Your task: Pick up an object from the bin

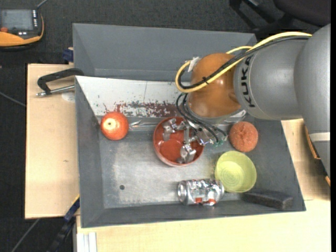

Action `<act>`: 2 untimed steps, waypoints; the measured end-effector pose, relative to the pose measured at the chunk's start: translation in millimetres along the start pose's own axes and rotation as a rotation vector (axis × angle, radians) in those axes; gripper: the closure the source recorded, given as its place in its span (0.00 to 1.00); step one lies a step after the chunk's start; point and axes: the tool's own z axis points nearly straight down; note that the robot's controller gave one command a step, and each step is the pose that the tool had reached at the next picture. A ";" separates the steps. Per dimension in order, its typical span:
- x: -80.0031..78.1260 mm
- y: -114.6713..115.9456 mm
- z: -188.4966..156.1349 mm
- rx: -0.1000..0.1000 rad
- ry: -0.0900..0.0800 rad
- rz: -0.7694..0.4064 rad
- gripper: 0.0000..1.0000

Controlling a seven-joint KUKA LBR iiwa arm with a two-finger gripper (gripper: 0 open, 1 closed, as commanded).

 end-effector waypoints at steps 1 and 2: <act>0.6 2.0 1.8 -0.004 0.000 0.000 1.00; 0.6 2.1 1.8 -0.004 0.000 0.001 1.00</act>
Offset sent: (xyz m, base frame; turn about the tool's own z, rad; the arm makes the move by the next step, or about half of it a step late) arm 0.0000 0.0000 0.0000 0.0000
